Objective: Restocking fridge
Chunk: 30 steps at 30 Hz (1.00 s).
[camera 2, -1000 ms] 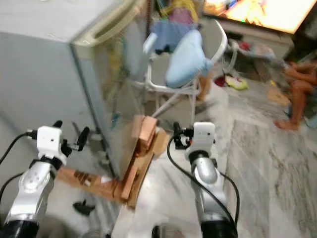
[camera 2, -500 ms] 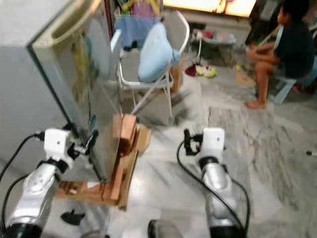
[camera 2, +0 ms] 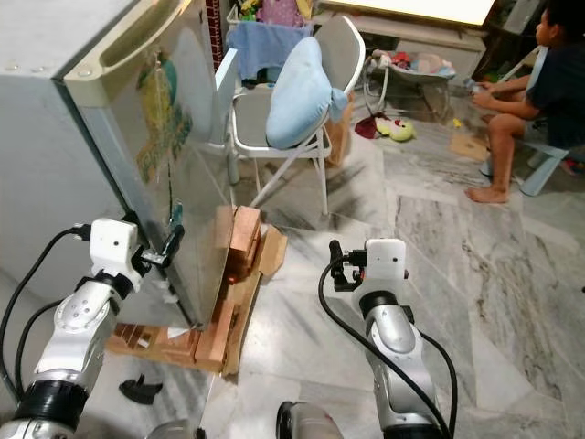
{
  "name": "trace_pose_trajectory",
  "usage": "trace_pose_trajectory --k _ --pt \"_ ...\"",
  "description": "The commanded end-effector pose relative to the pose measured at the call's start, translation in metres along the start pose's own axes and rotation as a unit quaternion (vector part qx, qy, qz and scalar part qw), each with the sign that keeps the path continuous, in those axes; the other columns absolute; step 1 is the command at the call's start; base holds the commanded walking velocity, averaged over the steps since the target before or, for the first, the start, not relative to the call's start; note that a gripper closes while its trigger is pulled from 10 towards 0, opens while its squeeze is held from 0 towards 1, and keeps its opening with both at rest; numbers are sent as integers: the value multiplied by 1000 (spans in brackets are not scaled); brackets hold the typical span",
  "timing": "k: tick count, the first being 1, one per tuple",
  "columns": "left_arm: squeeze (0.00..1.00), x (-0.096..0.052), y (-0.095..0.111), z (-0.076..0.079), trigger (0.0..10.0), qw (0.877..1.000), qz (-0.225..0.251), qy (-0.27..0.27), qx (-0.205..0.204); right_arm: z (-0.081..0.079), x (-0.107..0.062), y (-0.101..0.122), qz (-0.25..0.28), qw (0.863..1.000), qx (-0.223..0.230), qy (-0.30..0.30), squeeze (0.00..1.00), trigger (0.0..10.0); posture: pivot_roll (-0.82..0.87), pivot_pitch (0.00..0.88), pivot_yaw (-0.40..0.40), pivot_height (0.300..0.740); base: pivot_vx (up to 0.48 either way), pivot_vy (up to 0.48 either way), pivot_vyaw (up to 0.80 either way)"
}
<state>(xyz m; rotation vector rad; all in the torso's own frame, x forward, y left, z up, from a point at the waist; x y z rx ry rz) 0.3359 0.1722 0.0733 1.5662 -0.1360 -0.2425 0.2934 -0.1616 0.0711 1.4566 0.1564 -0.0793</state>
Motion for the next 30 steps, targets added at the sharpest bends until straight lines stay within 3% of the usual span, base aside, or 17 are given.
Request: trace_pose_trajectory --k 1,2,4,6,7,9,11,12,17,21,26,30 --pt "0 11 8 14 10000 999 10 -28 12 3 -2 2 0 1000 -2 -4 0 10000 -35 65 -56 740 0 0 0" --pt "0 12 12 19 10000 999 15 -43 12 3 -3 2 1 1000 -2 -4 0 10000 -41 66 -52 740 0 0 0" --pt "0 11 20 60 10000 988 22 -151 26 6 -6 3 1 1000 2 -9 0 10000 -40 66 -53 740 0 0 0" --pt "0 5 18 80 10000 978 19 -201 45 8 -7 2 0 1000 3 -11 0 10000 -40 66 -53 740 0 0 0" --pt "0 -3 15 99 10000 968 16 -247 49 8 -8 1 0 1000 4 -10 0 10000 -40 66 -53 740 0 0 0" --pt "0 -13 12 118 10000 957 10 -287 41 6 -9 2 3 1000 8 -7 0 10000 -35 65 -49 740 0 0 0" --pt "0 -14 11 120 10000 956 10 -291 40 6 -9 2 4 1000 8 -7 0 10000 -36 66 -51 740 0 0 0" --pt "0 -15 9 119 10000 957 9 -286 38 5 -9 4 7 1000 9 -6 0 10000 -37 66 -52 740 0 0 0" --pt "0 -11 -4 88 10000 978 -16 -204 33 5 -7 7 11 1000 10 -7 0 10000 -33 66 -54 740 0 0 0" --pt "0 -11 -1 40 10000 994 -12 -106 20 4 -5 7 12 1000 10 -7 0 10000 -27 67 -55 740 0 0 0" --pt "0 -23 -5 10 10000 999 -18 -43 2 2 -5 6 11 1000 10 -4 0 10000 -17 68 -58 740 0 0 0" --pt "0 -29 -12 0 10000 1000 -25 -11 -1 0 -3 7 11 1000 10 0 0 10000 -14 67 -63 740 0 0 0"
Point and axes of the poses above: a point about 5 cm out from each wrist's last joint towards the gripper, its own x axis pointing out of the wrist towards the gripper, its own y axis along the axis of the wrist's last joint, z = x × y, the point moved 4 cm from there along x, pointing out of the wrist towards the gripper, and after that the axes turned 7 degrees about -x, right-handed, at the moved point
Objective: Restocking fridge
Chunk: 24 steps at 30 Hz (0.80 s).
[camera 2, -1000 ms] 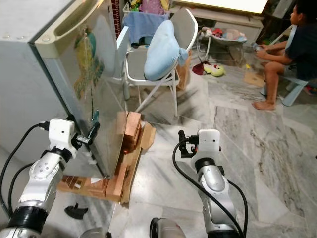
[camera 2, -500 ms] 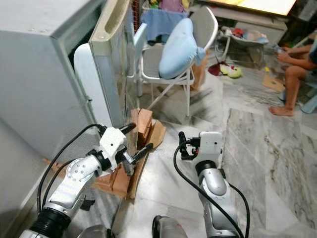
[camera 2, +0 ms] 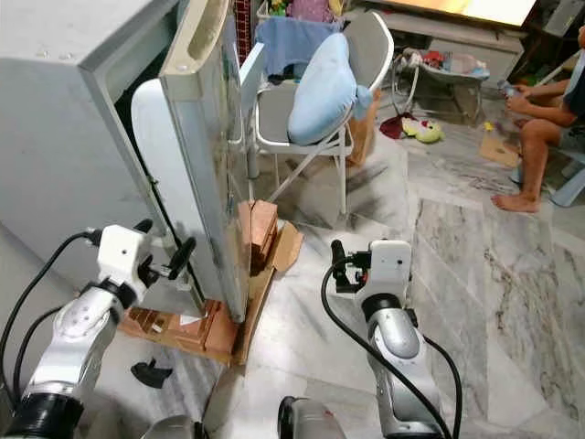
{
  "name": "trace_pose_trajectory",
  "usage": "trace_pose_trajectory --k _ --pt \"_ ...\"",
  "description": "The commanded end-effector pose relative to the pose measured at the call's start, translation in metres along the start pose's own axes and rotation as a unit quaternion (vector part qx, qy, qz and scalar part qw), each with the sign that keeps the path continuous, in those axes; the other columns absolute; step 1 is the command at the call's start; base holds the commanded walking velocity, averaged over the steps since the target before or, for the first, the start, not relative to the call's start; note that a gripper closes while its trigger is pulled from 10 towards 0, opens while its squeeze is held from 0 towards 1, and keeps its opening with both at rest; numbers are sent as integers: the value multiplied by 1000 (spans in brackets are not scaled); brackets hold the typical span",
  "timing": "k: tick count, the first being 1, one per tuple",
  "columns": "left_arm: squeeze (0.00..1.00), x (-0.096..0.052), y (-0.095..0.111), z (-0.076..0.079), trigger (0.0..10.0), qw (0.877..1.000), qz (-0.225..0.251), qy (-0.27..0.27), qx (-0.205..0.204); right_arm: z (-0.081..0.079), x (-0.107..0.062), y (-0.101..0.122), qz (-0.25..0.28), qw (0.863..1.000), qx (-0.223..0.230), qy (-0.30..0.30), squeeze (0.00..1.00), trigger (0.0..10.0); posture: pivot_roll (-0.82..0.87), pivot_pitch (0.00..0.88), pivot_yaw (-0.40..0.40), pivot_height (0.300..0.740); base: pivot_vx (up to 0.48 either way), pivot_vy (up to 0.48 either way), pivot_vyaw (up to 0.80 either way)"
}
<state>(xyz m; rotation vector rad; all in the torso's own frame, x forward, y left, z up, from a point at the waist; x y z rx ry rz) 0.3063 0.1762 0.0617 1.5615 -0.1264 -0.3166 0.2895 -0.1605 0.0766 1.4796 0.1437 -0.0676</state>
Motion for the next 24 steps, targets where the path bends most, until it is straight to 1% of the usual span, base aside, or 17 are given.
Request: trace_pose_trajectory --k 1,2,6,11,13,14,15,18,24 --pt "0 1 2 -3 10000 1000 2 11 -2 0 3 2 3 1000 -2 2 0 10000 -13 66 -67 740 0 0 0" --pt "0 1 2 -3 10000 1000 2 11 -2 0 3 2 3 1000 -2 2 0 10000 -13 66 -67 740 0 0 0" --pt "0 12 6 3 10000 1000 9 7 -10 -1 6 4 5 1000 -4 4 0 10000 -14 65 -68 740 0 0 0" --pt "0 25 12 5 10000 1000 17 8 -9 0 8 6 8 1000 -4 3 0 10000 -21 60 -70 740 0 0 0" --pt "0 29 13 4 10000 1000 19 12 -6 -1 8 6 9 1000 -3 3 0 10000 -24 60 -70 740 0 0 0" --pt "0 33 15 0 10000 999 22 23 -5 -1 7 6 8 1000 -2 3 0 10000 -25 61 -70 740 0 0 0" --pt "0 33 15 0 10000 999 22 23 -5 -1 7 6 8 1000 -2 3 0 10000 -25 61 -70 740 0 0 0" --pt "0 40 17 -7 10000 999 24 41 -21 -3 5 5 6 1000 -3 4 0 10000 -37 65 -68 740 0 0 0" --pt "0 45 17 -9 10000 998 25 50 -22 -1 5 6 7 1000 -4 1 0 10000 -39 68 -68 740 0 0 0"
Point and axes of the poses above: a point about 5 cm out from each wrist's last joint towards the gripper, its own x axis pointing out of the wrist towards the gripper, its own y axis along the axis of the wrist's last joint, z = x × y, the point moved 4 cm from there along x, pointing out of the wrist towards the gripper, and after that the axes turned 7 degrees about -x, right-handed, at the moved point
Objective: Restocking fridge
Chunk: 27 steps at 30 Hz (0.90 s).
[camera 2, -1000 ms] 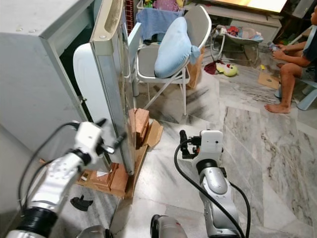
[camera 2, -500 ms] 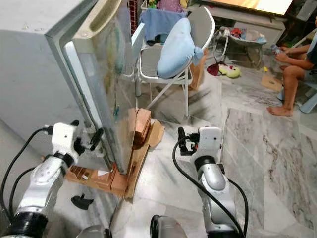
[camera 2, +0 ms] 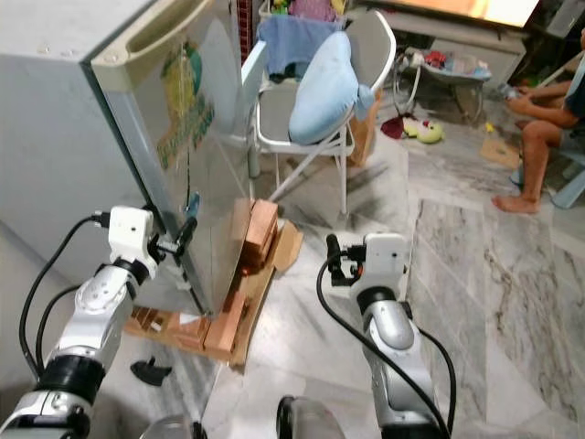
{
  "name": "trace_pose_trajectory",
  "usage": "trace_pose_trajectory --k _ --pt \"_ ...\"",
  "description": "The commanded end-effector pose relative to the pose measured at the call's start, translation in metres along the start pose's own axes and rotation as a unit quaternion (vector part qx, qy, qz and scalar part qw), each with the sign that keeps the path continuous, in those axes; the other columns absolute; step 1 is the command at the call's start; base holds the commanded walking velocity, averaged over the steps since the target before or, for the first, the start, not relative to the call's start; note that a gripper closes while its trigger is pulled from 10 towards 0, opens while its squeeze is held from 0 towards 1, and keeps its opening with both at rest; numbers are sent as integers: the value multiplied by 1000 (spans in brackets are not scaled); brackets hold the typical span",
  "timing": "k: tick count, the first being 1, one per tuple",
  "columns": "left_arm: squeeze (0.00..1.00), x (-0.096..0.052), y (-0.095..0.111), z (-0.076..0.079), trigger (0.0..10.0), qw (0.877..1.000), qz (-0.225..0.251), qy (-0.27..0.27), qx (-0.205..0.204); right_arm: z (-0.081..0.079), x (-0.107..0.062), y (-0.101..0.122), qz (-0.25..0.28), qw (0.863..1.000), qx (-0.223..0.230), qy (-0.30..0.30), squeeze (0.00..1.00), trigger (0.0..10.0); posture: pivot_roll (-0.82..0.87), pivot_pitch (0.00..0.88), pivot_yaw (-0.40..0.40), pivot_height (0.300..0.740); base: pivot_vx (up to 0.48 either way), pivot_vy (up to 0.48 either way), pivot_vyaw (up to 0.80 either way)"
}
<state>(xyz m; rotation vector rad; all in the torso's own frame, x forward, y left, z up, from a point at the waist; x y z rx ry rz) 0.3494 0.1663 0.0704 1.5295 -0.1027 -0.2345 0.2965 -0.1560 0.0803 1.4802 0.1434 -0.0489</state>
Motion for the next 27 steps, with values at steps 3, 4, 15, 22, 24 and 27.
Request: trace_pose_trajectory --k 3,4,15,22,24,27 --pt "0 8 3 -4 10000 1000 4 23 -10 4 -1 0 0 1000 -4 -5 0 10000 -36 68 -69 740 0 0 0" --pt "0 12 3 0 10000 1000 5 21 -19 3 -1 0 0 1000 -3 -4 0 10000 -36 69 -70 740 0 0 0" --pt "0 -13 12 170 10000 932 20 -360 30 -2 1 2 2 1000 -1 3 0 10000 -32 64 -73 740 0 0 0" --pt "0 2 -15 88 10000 978 -34 -201 28 -2 -1 0 2 1000 2 -2 0 10000 -29 67 -64 740 0 0 0" --pt "0 -2 -18 63 10000 985 -43 -164 28 -3 -2 0 1 1000 3 -1 0 10000 -25 66 -64 740 0 0 0" --pt "0 -7 -19 47 10000 988 -41 -146 23 -4 -1 0 2 1000 5 -1 0 10000 -21 65 -64 740 0 0 0"
Point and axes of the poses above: a point about 5 cm out from each wrist's last joint towards the gripper, its own x axis pointing out of the wrist towards the gripper, its own y axis along the axis of the wrist's last joint, z = x × y, the point moved 4 cm from there along x, pointing out of the wrist towards the gripper, and after that the axes turned 7 degrees about -x, right-handed, at the moved point
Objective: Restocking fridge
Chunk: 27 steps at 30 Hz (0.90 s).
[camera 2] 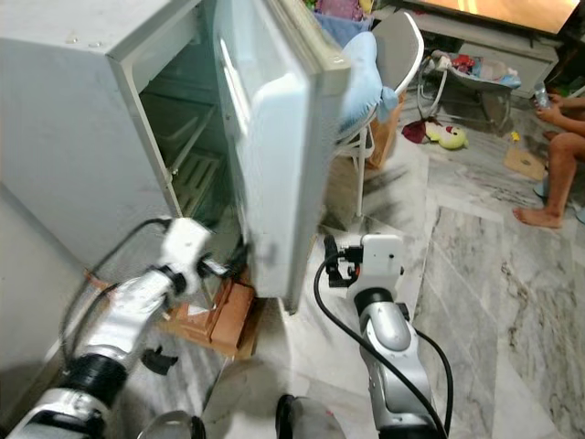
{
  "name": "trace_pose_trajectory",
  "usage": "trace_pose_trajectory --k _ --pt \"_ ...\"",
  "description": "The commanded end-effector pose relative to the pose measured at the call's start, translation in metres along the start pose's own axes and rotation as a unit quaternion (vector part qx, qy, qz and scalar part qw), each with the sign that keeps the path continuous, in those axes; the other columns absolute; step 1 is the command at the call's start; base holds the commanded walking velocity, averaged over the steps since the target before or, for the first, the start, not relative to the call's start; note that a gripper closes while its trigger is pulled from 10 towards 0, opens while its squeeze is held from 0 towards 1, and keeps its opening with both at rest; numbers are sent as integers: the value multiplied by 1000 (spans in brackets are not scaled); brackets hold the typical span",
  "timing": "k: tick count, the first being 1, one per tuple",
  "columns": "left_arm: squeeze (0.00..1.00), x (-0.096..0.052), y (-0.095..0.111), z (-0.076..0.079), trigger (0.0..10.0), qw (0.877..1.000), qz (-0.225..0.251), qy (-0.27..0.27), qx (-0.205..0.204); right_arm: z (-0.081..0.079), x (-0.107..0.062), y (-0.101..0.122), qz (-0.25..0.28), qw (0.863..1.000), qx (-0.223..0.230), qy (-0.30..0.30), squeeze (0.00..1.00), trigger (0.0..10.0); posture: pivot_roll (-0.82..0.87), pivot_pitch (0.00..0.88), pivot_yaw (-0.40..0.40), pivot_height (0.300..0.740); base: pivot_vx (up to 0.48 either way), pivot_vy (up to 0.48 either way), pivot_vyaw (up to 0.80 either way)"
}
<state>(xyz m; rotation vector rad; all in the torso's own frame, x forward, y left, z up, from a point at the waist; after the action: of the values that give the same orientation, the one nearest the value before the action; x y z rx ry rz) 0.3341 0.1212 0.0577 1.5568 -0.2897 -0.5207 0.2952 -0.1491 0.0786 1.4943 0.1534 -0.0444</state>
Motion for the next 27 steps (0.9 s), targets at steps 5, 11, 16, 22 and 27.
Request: trace_pose_trajectory --k 5,11,16,22,27 --pt "0 -14 -6 -6 10000 1000 6 20 -5 1 1 0 1 1000 -1 -2 0 10000 -16 63 -68 740 107 -412 -640" --pt "0 -19 -9 -5 10000 1000 8 25 -8 1 1 0 1 1000 -3 -2 0 10000 -19 57 -67 740 287 -382 -800" --pt "0 -19 -7 -4 10000 1000 12 24 -1 1 1 0 2 1000 -4 -3 0 10000 -20 52 -67 740 319 -352 -800" --pt "0 -10 -1 -10 10000 999 16 49 14 0 3 1 4 1000 -2 -3 0 10000 -20 46 -65 740 403 -194 -729" --pt "0 -5 5 -21 10000 996 19 85 29 0 3 2 7 1000 -2 -4 0 10000 -22 46 -62 740 477 0 -108"
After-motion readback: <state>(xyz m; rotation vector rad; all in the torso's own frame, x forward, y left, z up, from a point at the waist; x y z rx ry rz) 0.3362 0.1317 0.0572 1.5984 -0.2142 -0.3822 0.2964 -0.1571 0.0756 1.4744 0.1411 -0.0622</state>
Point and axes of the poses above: a point about 5 cm out from each wrist's last joint towards the gripper, its own x axis pointing out of the wrist towards the gripper, its own y axis along the axis of the wrist's last joint, z = x × y, the point moved 4 cm from there along x, pointing out of the wrist towards the gripper, and after that the axes turned 7 degrees about -x, right-handed, at the moved point
